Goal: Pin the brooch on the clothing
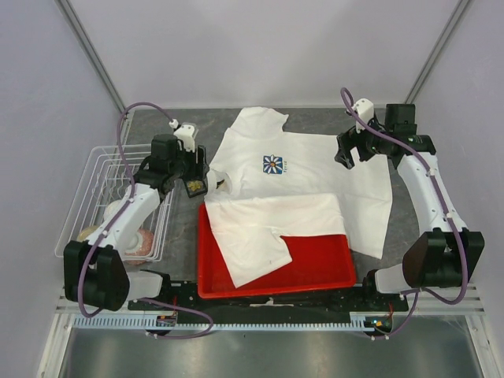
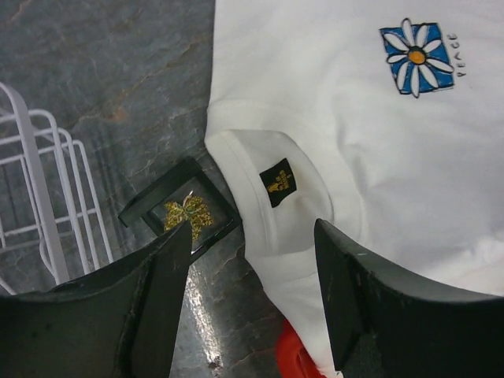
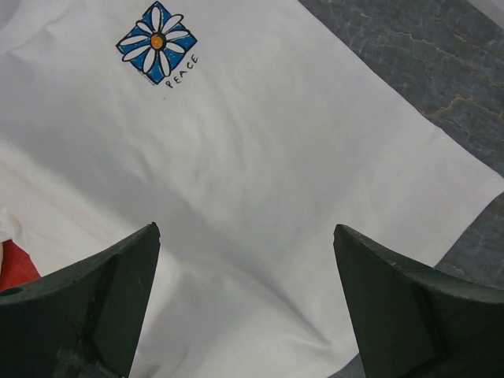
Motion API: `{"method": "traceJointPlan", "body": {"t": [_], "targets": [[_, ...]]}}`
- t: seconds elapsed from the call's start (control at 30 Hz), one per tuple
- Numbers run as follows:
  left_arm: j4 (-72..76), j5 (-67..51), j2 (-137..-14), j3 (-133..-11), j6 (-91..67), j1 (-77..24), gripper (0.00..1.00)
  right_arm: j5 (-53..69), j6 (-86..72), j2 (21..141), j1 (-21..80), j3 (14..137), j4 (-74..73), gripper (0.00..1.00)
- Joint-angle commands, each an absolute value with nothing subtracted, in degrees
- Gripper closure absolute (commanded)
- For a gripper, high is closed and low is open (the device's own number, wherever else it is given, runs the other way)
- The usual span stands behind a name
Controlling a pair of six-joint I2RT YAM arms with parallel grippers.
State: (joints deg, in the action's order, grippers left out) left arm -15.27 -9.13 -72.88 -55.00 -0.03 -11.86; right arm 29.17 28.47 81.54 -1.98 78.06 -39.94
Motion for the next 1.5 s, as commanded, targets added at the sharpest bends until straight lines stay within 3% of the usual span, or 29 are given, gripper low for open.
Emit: {"method": "traceJointPlan", "body": {"t": [0.0, 0.6, 1.47], "targets": [[-11.96, -0.44, -76.01, -52.48, -10.27, -11.87, 0.3, 27.51, 21.98, 82.18, -0.44, 76.99, -34.9, 0.02], [-4.22, 17.13, -87.19, -49.83, -19.25, -14.94, 0.32, 26.46, 17.05, 83.41, 1.49, 76.29, -31.9, 0.02], [-13.88, 19.42, -96.85, -58.0, -23.9, -15.73, 0.34, 26.72, 17.84, 83.23, 1.49, 76.38, -31.99, 0.02]]}}
